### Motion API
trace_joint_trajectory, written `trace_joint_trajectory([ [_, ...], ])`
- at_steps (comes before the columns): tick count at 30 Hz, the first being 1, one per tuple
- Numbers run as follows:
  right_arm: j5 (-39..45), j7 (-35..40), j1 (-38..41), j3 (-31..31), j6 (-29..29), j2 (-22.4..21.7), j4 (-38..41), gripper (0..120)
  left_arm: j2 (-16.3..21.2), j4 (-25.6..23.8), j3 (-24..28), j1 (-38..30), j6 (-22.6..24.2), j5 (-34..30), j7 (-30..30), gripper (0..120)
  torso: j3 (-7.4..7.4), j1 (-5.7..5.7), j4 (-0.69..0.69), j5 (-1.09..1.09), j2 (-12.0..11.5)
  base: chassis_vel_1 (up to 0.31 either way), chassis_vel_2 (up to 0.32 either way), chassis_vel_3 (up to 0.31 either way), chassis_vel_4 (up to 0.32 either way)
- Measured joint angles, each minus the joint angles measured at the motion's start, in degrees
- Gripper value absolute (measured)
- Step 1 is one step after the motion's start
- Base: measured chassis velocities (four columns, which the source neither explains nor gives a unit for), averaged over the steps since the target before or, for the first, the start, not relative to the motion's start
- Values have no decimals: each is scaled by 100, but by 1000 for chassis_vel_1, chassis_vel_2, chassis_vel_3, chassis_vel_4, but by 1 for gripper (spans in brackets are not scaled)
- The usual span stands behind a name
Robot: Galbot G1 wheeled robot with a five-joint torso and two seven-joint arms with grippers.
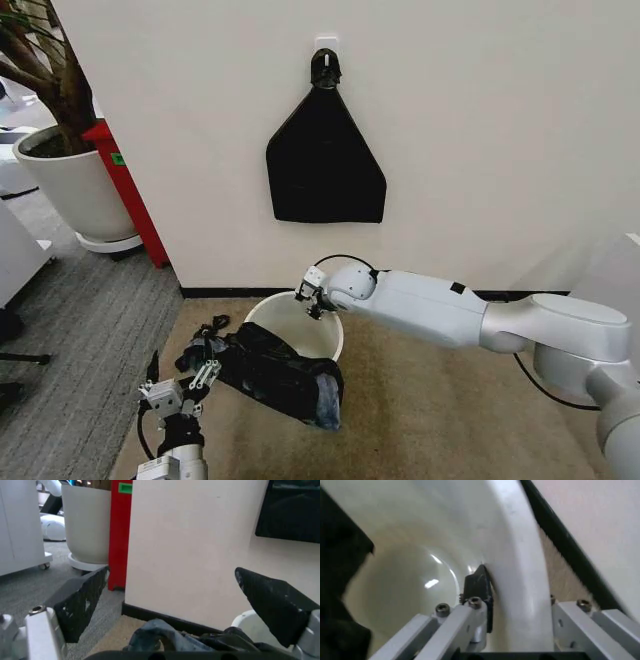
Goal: Place the garbage bag over the trash bin.
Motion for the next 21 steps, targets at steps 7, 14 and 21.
trace_joint_trajectory([
  [7, 2161, 2801, -684, 913, -3, -231, 860, 1, 44, 88, 41, -50, 0, 12, -1, 99, 1, 0, 3, 3, -1, 0, 0, 0, 0],
  [14, 2796, 4058, -1001, 1361, 2, -417, 1161, 0, 35, 109, 61, -86, 4, 35, 1, 99, 1, 0, 3, 3, -1, 0, 0, 0, 0],
  [21, 4467, 5689, -1537, 1968, 4, -843, 1737, 0, 62, 217, 34, -159, -38, 31, -11, 99, -1, 0, 1, 2, 0, 0, 0, 0, 0],
])
